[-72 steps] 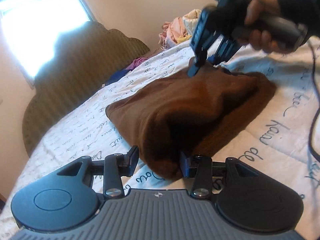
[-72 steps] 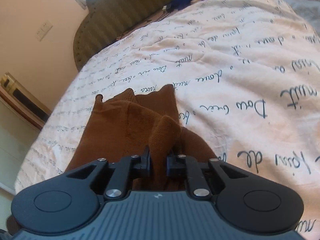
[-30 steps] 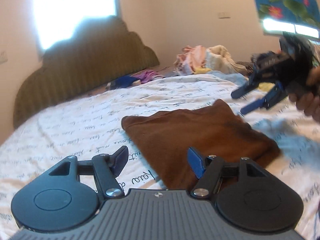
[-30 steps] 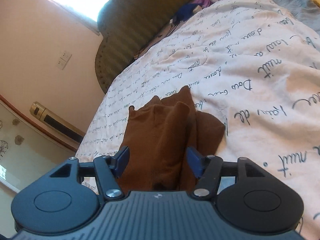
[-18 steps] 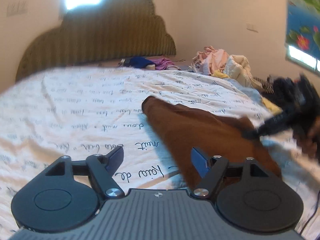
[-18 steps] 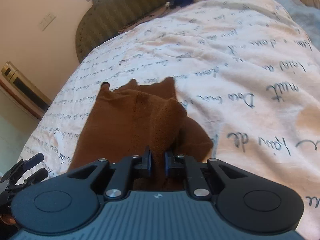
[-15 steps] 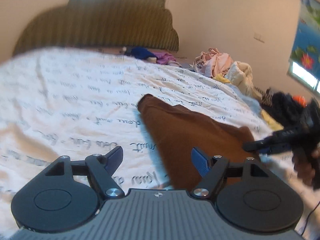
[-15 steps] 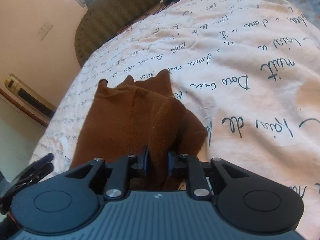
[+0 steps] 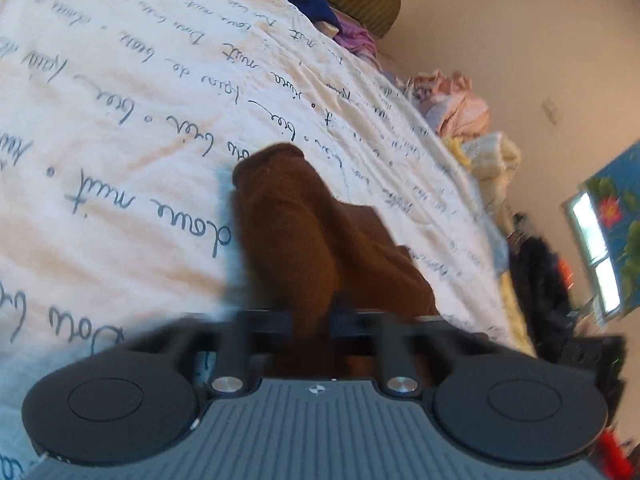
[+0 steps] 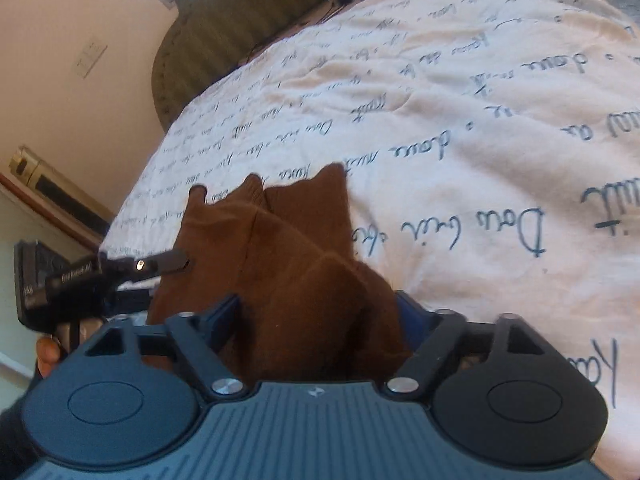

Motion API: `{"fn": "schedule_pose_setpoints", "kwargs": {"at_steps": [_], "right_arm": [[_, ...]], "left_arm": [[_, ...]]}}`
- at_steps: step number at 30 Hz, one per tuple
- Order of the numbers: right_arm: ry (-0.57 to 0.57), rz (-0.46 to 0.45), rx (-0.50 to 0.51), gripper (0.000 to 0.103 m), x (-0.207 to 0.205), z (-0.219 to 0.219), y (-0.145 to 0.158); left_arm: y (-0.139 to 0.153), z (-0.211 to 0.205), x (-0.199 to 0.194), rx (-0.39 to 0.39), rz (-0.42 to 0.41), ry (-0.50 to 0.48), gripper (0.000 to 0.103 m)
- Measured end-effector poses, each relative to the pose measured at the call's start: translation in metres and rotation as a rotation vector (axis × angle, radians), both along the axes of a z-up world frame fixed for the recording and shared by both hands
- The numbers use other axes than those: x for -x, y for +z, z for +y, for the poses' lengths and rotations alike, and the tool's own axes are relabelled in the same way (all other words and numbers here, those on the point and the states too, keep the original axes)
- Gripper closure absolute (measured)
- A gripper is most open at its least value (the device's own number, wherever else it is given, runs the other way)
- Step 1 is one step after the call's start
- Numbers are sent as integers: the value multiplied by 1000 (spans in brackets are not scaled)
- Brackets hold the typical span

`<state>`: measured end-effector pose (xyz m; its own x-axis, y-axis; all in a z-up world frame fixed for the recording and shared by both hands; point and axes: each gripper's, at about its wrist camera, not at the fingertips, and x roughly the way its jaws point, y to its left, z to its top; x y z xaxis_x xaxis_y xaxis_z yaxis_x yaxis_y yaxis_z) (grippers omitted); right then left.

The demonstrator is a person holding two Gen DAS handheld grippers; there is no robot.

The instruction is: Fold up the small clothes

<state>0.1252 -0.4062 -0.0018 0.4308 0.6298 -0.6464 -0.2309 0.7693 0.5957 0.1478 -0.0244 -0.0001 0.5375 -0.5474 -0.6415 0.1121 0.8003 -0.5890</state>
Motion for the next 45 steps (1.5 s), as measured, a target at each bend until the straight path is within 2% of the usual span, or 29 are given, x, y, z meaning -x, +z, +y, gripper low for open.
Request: {"fn": "schedule_pose_setpoints", "kwargs": {"at_steps": [2,5,7,9,12,13,14,15,16,17,19,20,21,23,25,26,27,28,29,30,31,34,36,38,39,41,42,44,45], "right_arm": [[11,-39,-1,81,4,4,10],[17,-83,-31,83,8,10,28],[29,-98,-106,84,4,15,36],[44,-117,-177,84,-5,30,46],[25,-137,-175,84,-28,58,48],[-2,-134,-170,79,-36,65,44],[-23,-125,-131,61,-44,72,37],[-49,-100,-76,46,-51,75,30],[-100,-73,-41,30,-52,74,25],[-154,-41,-58,30,-47,66,21],[-152,-28,-180,30,-28,50,20],[-125,-31,-220,30,-16,44,21],[-116,-28,-224,30,-3,41,22],[-98,-15,-207,30,18,40,23],[-51,20,-208,30,34,49,20],[-22,43,-196,30,39,58,17],[3,54,-178,30,42,68,13],[14,54,-163,33,43,76,10],[26,60,-145,52,43,85,6],[36,65,-116,71,43,92,4],[41,43,-95,83,45,96,7],[78,-12,-98,85,62,97,24],[65,-16,-97,85,71,93,22],[36,-1,-66,71,76,92,9],[21,11,-101,67,77,87,5],[-46,23,-162,61,80,70,12],[-92,-11,-191,58,85,59,20],[-114,-95,-235,51,92,48,37],[-92,-104,-246,51,92,49,43]], "left_arm": [[9,-4,7,-85,-66,11,90],[30,4,22,-124,-155,15,90],[50,15,23,-146,-202,29,90],[68,27,13,-199,-234,51,90],[79,45,-18,-286,-236,63,88],[75,51,-30,-317,-230,33,86],[67,58,-39,-342,-190,45,82],[59,70,-43,-350,-133,80,85],[55,79,-38,-336,-110,95,85],[51,88,-27,-293,-111,91,84],[48,104,5,-200,-108,68,78],[43,108,19,-154,-92,55,66],[37,110,34,-106,-67,39,59],[25,110,57,-29,-28,24,59],[17,108,73,36,-15,22,49],[14,106,77,68,-9,18,36],[10,102,77,88,11,2,30],[7,98,77,89,33,-7,32],[8,95,77,78,37,-4,40],[10,94,79,58,27,-2,71],[13,94,80,29,21,-5,80],[16,99,87,-67,23,-17,80],[9,95,92,-145,3,-42,76],[11,92,100,-181,-53,-39,68],[18,90,108,-215,-95,-27,64],[42,79,136,-345,-269,-21,59],[52,71,153,-427,-380,-39,48],[61,51,189,-604,-583,-102,34],[59,41,202,-671,-643,-137,33]]}}
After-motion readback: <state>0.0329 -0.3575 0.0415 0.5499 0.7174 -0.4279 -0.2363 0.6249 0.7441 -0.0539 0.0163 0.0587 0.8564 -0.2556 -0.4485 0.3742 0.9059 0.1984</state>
